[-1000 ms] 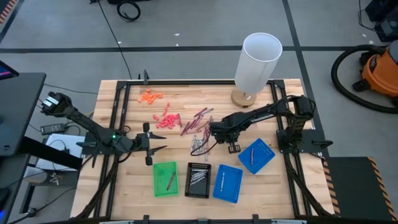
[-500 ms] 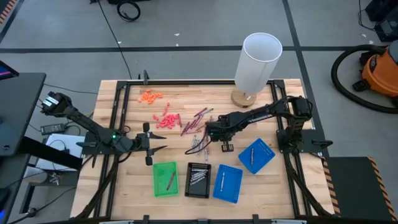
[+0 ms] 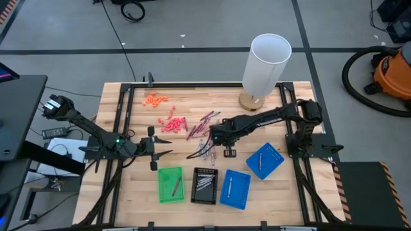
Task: Sort crayons
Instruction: Put the black crayon into the black basket
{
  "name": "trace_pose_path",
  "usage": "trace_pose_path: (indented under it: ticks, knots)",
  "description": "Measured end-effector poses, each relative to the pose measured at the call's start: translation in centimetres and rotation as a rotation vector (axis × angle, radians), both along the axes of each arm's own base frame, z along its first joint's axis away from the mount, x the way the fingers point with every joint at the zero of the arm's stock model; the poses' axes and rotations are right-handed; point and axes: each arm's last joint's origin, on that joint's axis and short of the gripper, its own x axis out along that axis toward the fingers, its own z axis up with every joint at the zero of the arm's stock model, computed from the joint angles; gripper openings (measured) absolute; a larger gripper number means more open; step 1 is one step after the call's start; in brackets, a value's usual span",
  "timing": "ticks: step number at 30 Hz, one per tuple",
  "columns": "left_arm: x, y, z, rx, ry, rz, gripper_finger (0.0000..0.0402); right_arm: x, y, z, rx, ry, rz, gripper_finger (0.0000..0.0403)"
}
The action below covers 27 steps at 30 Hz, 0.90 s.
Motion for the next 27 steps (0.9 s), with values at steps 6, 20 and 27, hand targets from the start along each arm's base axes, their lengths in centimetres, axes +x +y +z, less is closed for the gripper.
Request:
trace_pose_path:
  ticks: [6, 20, 27]
  knots:
    - [0.0, 0.0, 0.0, 0.000, 0.000, 0.000, 0.0173, 1.0, 1.6, 1.6, 0.032, -0.061, 0.033, 0.0028]
    - [0.0, 0.0, 0.0, -0.002, 0.000, 0.001, 0.0173, 2.6, 5.2, 5.0, 0.059, -0.206, 0.094, 0.0028]
    - [0.0, 0.0, 0.0, -0.003, 0.000, 0.001, 0.0173, 2.6, 6.1, 5.1, 0.074, -0.228, 0.095, 0.0028]
